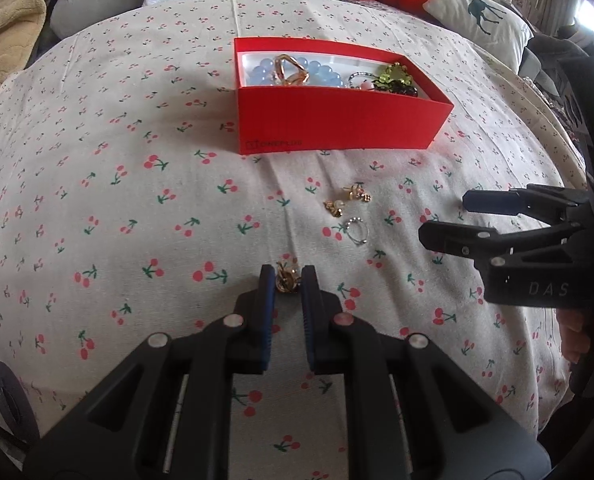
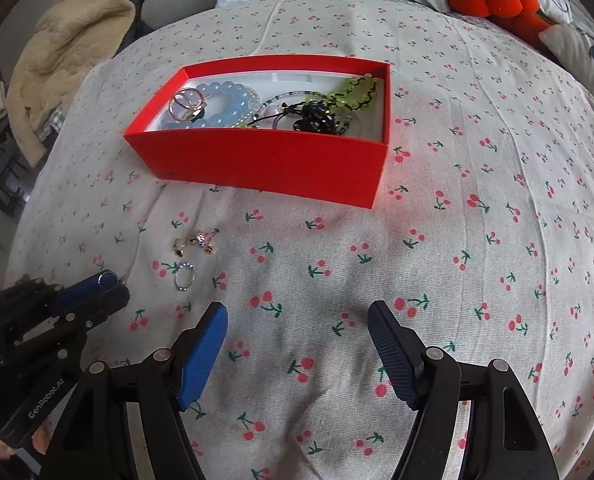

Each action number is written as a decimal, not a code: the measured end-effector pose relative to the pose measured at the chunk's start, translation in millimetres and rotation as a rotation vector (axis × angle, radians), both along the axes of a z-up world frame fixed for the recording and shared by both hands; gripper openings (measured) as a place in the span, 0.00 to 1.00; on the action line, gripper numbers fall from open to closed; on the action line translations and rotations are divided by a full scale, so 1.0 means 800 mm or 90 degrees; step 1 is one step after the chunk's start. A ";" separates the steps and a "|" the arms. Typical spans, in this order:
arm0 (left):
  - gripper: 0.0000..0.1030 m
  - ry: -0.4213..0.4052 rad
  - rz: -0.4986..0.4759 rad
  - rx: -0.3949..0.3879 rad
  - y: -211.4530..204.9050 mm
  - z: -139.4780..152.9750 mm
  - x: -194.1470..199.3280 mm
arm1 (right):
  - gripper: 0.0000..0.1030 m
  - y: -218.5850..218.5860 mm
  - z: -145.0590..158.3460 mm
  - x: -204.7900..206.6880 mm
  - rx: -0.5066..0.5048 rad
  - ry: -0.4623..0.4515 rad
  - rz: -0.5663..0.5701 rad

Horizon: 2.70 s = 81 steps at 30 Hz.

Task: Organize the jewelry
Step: 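Close the left tool on a gold earring while the right tool grasps another earring, then carry both earrings into the red box and open both tools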

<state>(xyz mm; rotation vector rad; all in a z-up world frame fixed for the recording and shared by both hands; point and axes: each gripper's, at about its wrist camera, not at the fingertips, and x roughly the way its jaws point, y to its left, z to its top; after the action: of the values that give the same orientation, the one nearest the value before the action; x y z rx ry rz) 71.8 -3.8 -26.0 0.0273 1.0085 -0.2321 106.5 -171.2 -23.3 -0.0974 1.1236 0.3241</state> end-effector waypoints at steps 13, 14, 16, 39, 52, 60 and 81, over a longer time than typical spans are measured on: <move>0.14 0.005 0.012 -0.006 0.025 -0.002 0.010 | 0.56 0.065 -0.015 -0.015 -0.009 -0.083 0.111; 0.14 0.005 0.012 -0.007 0.026 -0.002 0.011 | 0.52 0.071 -0.017 -0.017 -0.011 -0.085 0.120; 0.14 0.007 0.013 -0.010 0.027 -0.003 0.013 | 0.49 0.079 -0.019 -0.016 -0.021 -0.090 0.127; 0.14 0.013 0.012 -0.009 0.028 -0.003 0.018 | 0.05 0.087 -0.014 -0.022 -0.033 -0.104 0.157; 0.14 0.004 0.013 -0.018 0.028 0.007 0.019 | 0.03 0.052 0.011 -0.028 -0.007 -0.106 0.138; 0.14 -0.016 0.018 -0.037 0.030 0.028 0.023 | 0.03 0.038 0.038 -0.015 0.018 -0.122 0.111; 0.14 -0.074 -0.007 -0.104 -0.019 0.076 0.092 | 0.03 0.020 0.091 0.048 0.075 -0.157 0.032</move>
<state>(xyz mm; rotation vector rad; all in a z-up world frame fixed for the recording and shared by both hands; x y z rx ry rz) 145.6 -19.3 35.2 -0.1017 0.8713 -0.3196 145.2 -155.2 49.3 -0.0600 0.8565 0.4098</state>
